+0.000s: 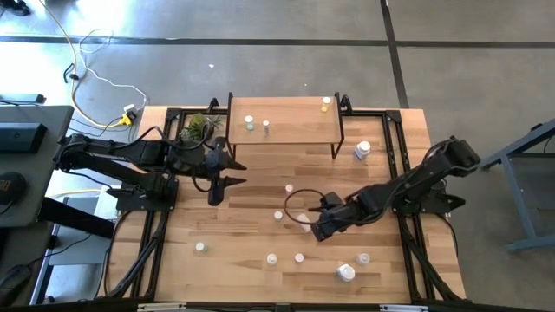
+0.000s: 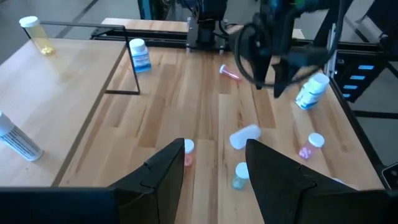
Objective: Pick and place medicine bottles onto shelf by color
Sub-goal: Put the top transparent pill bottle on the shelf
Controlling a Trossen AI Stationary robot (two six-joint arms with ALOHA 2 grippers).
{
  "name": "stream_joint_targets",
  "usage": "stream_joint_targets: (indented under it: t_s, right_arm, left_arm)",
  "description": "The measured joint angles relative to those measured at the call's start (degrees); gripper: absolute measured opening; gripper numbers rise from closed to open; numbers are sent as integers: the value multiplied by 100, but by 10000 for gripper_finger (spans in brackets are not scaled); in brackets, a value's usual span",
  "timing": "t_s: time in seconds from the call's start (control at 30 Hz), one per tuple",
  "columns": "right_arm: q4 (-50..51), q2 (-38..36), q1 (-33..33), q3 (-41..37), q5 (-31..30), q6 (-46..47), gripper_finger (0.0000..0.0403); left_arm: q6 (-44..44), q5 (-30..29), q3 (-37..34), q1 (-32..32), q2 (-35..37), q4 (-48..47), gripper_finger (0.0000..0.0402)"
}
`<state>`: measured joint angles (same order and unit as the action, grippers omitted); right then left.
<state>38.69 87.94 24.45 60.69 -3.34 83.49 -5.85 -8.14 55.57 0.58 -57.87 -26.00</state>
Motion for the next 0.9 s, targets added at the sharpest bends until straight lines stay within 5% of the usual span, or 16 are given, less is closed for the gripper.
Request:
stream_joint_targets:
  t_s: [0.43,0.9]
  right_arm:
    - [-1003,1085,-81,0,-80,-290,232]
    - [-1010,1144,-434,0,-397,-745,232]
  left_arm:
    - [0,0,0,0,1,4,161]
    - [0,0,0,0,1,4,161]
